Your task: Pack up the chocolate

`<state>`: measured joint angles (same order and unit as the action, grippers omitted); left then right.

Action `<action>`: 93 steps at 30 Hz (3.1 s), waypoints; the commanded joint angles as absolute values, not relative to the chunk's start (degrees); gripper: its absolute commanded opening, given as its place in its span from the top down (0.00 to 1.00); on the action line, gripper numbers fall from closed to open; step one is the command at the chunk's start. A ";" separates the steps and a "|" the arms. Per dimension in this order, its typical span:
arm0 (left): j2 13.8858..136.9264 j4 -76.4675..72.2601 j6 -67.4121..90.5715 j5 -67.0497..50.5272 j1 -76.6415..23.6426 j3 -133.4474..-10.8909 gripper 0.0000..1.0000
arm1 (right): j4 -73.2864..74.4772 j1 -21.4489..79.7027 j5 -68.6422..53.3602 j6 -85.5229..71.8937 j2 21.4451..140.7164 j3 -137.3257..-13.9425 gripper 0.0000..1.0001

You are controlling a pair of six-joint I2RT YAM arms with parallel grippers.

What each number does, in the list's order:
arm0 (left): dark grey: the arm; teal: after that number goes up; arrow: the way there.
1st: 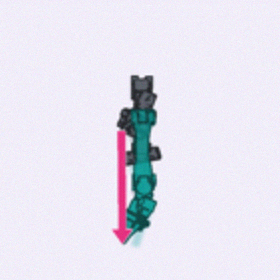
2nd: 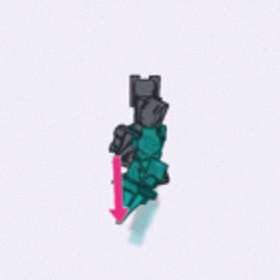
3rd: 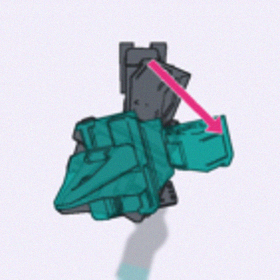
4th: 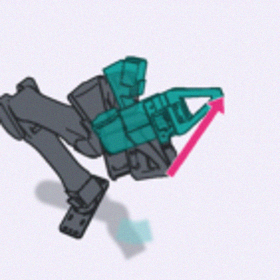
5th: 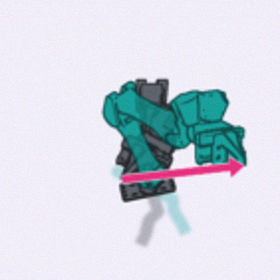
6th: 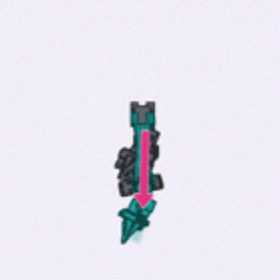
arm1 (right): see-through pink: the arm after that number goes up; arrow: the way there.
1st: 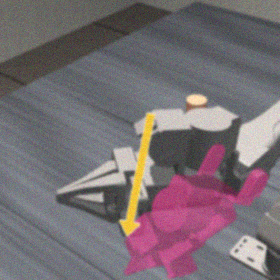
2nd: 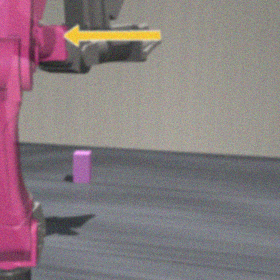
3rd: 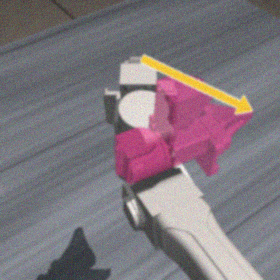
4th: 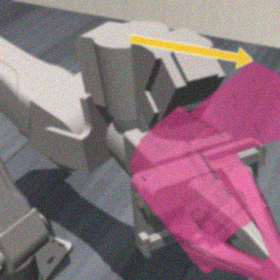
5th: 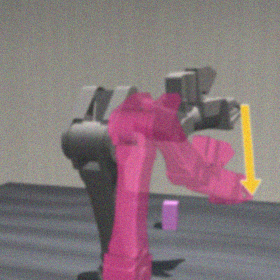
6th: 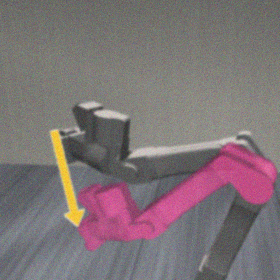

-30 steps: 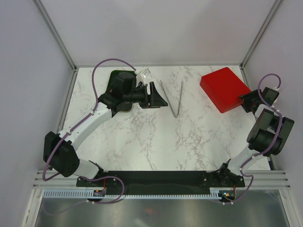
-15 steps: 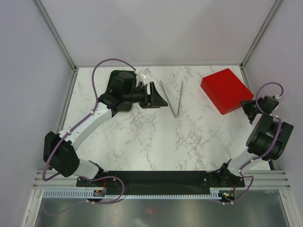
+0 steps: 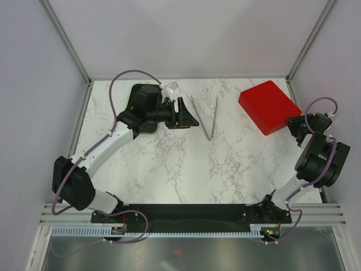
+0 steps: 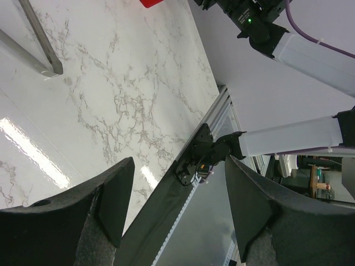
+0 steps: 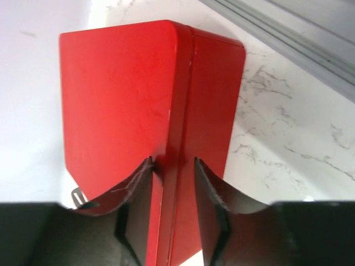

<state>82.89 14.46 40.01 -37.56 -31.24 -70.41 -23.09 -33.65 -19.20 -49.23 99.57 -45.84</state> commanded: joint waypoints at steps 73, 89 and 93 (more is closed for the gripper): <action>82.79 13.71 39.20 -36.91 -30.76 -70.31 0.26 | -45.37 -25.22 -36.39 -68.39 130.51 -79.71 1.00; 83.32 13.97 38.67 -36.13 -30.76 -70.58 0.26 | -33.05 -24.08 -38.05 -64.69 128.60 -86.65 1.00; 82.18 14.32 37.27 -34.55 -30.76 -70.75 0.26 | -29.46 -22.59 -39.46 -61.97 121.31 -86.93 1.00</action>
